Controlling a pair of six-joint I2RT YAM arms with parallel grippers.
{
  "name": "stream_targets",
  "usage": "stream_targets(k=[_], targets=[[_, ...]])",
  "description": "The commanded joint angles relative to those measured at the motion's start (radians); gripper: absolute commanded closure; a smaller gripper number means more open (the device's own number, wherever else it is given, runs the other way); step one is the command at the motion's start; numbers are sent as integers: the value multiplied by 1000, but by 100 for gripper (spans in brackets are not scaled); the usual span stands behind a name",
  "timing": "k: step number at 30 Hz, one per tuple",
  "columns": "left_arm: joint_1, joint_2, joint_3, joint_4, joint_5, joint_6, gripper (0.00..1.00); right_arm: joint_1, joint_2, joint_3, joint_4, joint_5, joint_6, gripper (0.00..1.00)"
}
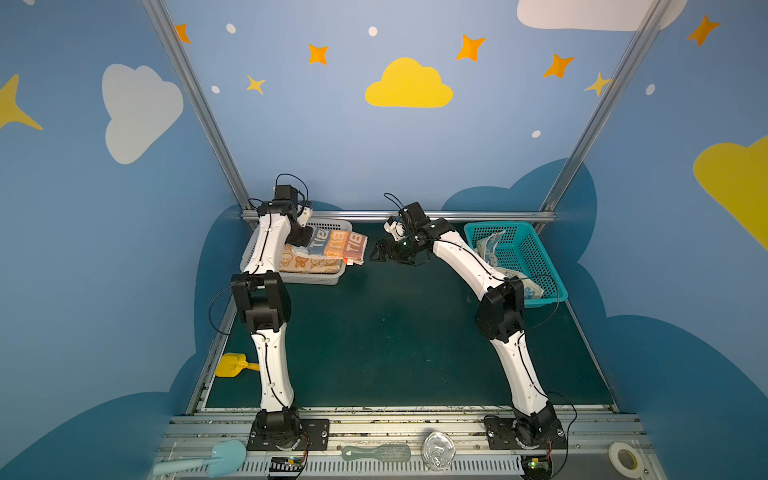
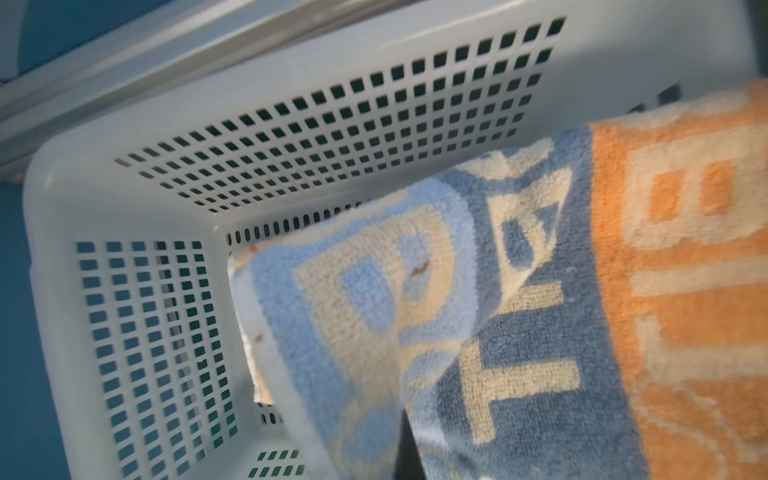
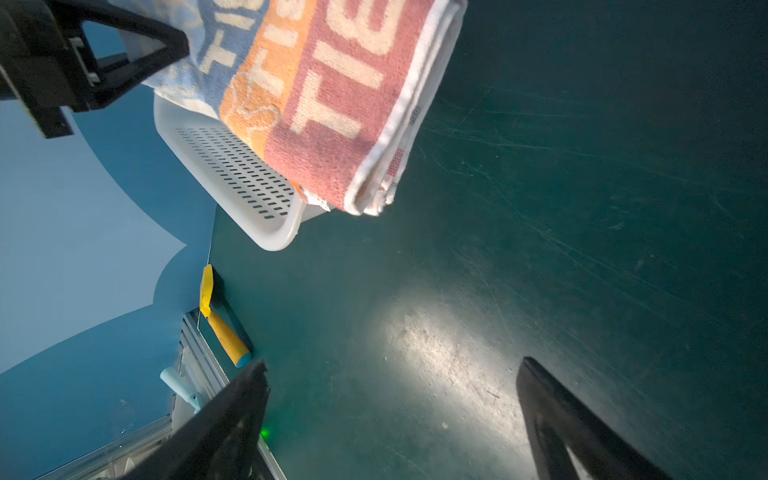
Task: Fold and stack the towels
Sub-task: 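Lower the BIT towel into the white basket with the left gripper while right releases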
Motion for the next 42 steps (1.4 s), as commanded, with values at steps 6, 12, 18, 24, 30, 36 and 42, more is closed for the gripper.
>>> stream_targets(k=[6, 12, 18, 24, 30, 36, 42], targets=[[27, 45, -8, 43, -15, 72, 97, 7, 53, 66, 20, -7, 23, 6], [51, 72, -6, 49, -19, 83, 97, 10, 64, 94, -2, 1, 19, 6], [80, 103, 26, 47, -24, 69, 97, 11, 64, 96, -1, 4, 20, 6], [81, 104, 25, 70, -30, 66, 97, 20, 58, 96, 13, 14, 26, 6], [84, 97, 51, 64, -20, 60, 97, 23, 58, 96, 4, 22, 21, 6], [86, 62, 38, 59, -22, 67, 97, 25, 63, 96, 10, 18, 33, 6], [98, 51, 25, 82, -25, 68, 97, 30, 66, 96, 18, 26, 43, 6]])
